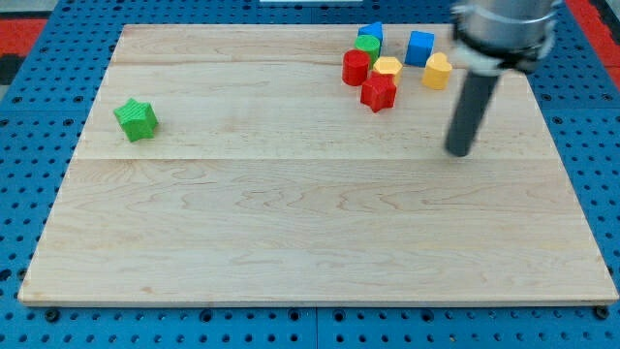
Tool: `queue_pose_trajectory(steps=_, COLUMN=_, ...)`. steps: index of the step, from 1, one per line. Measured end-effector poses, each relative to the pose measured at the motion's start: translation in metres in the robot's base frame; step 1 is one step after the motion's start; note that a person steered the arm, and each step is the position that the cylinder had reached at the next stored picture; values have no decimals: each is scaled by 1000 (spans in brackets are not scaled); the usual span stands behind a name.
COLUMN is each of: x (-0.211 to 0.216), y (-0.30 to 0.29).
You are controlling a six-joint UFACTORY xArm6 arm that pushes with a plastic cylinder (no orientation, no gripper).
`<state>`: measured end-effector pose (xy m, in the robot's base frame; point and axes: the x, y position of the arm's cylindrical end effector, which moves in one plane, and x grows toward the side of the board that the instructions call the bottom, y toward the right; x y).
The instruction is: Place red star below the yellow hexagon
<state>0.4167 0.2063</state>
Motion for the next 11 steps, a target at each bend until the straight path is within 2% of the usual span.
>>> queue_pose_trajectory(steps=1, x=-36, y=66)
queue_pose_trajectory(steps=2, x=-112, y=54)
queue_pose_trajectory(steps=3, x=-188, y=25)
queue_pose_trajectory(steps=4, x=-197, y=-80)
queue_pose_trajectory(steps=5, x=-176, y=-147)
queue_pose_trajectory(steps=6, x=-176, y=-157)
queue_pose_trajectory(steps=7, x=-172, y=-158)
queue_pose_trajectory(steps=8, x=-136, y=-161)
queue_pose_trajectory(steps=9, x=-75, y=-92)
queue_pose_trajectory(steps=11, x=-68, y=-94)
